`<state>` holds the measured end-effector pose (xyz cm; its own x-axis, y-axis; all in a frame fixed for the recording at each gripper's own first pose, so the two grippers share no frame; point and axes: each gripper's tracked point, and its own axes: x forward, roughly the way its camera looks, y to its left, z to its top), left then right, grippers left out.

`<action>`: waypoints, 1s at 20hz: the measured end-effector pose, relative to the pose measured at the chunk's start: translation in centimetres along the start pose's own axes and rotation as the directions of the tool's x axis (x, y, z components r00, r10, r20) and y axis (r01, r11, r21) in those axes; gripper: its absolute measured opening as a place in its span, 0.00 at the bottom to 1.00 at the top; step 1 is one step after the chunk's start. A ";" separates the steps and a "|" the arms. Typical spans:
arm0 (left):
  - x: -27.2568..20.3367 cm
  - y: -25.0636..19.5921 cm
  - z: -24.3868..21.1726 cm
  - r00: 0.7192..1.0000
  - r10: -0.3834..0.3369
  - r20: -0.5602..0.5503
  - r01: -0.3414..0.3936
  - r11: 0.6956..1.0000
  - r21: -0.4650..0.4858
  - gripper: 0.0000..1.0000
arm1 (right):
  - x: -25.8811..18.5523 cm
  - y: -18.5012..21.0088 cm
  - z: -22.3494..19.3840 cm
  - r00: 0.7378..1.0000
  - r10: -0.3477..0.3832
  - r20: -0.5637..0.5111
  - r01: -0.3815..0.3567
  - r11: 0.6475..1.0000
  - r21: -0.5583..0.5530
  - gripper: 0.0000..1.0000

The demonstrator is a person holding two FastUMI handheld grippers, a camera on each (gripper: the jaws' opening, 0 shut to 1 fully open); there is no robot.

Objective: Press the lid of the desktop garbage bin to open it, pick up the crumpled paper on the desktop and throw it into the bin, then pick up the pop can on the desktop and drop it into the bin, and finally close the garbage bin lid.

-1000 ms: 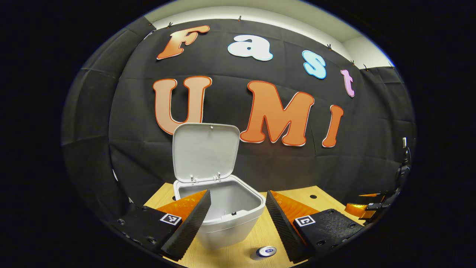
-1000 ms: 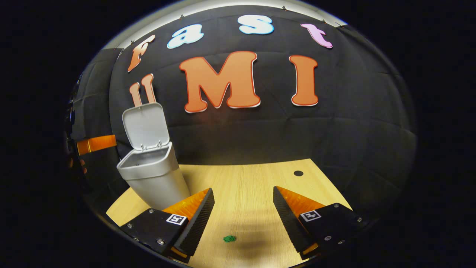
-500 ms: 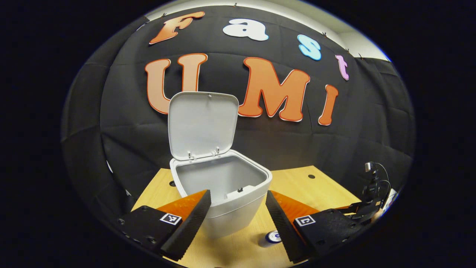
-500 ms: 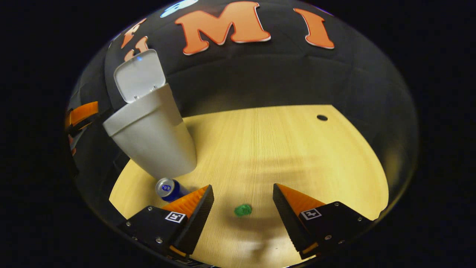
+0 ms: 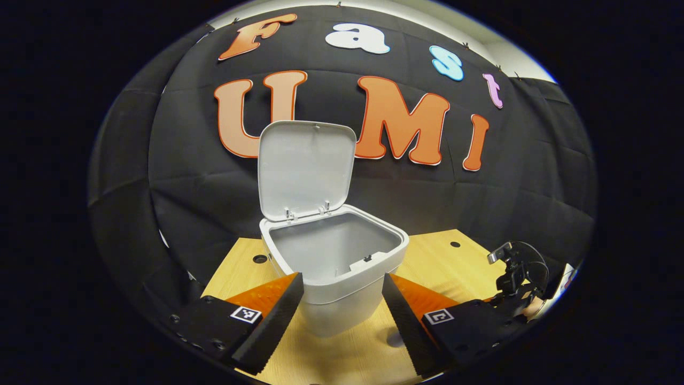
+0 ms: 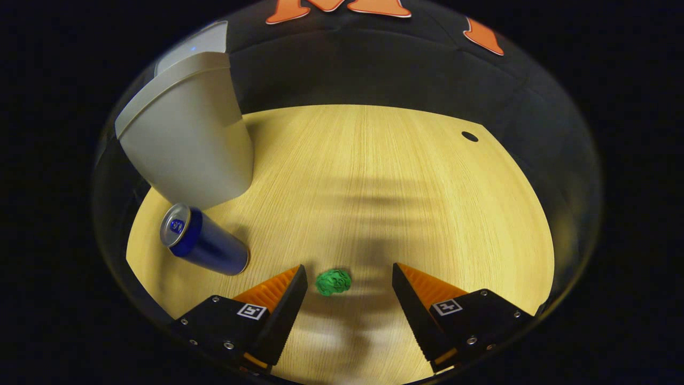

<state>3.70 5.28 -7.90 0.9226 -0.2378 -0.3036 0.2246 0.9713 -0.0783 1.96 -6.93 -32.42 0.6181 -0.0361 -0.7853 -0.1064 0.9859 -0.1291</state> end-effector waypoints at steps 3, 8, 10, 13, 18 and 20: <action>-0.1 0.4 0.2 1.000 -0.017 0.004 0.017 0.999 -0.035 0.94 | 0.2 0.3 -0.2 1.000 0.005 -0.030 -0.005 1.000 -0.029 0.92; -0.6 2.1 0.2 1.000 -0.009 0.007 0.009 0.998 -0.056 0.94 | 0.1 1.1 -0.8 0.997 -0.003 -0.075 -0.001 0.999 -0.042 0.71; -0.6 2.6 0.2 1.000 -0.005 0.007 0.006 0.998 -0.064 0.94 | -0.4 1.3 0.2 0.996 -0.005 -0.091 0.001 0.999 -0.052 0.65; -0.7 3.3 0.1 1.000 0.001 0.004 -0.001 0.997 -0.073 0.94 | -1.2 1.8 2.0 0.994 0.013 -0.109 -0.019 0.998 -0.054 0.48; -1.0 3.5 -0.2 1.000 -0.005 -0.002 0.005 0.995 -0.097 0.95 | -1.1 3.0 1.8 0.994 0.016 -0.109 -0.024 0.997 -0.067 0.23; -1.1 3.6 -0.5 1.000 -0.006 -0.006 0.006 0.995 -0.102 0.94 | -1.2 3.0 1.7 0.994 0.012 -0.110 -0.020 0.997 -0.076 0.10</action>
<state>3.31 9.04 -8.27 0.9192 -0.2441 -0.3090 0.1967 0.9644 -0.1765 2.21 -3.63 -30.87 0.5271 -0.0421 -0.8488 -0.1780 0.9711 -0.1588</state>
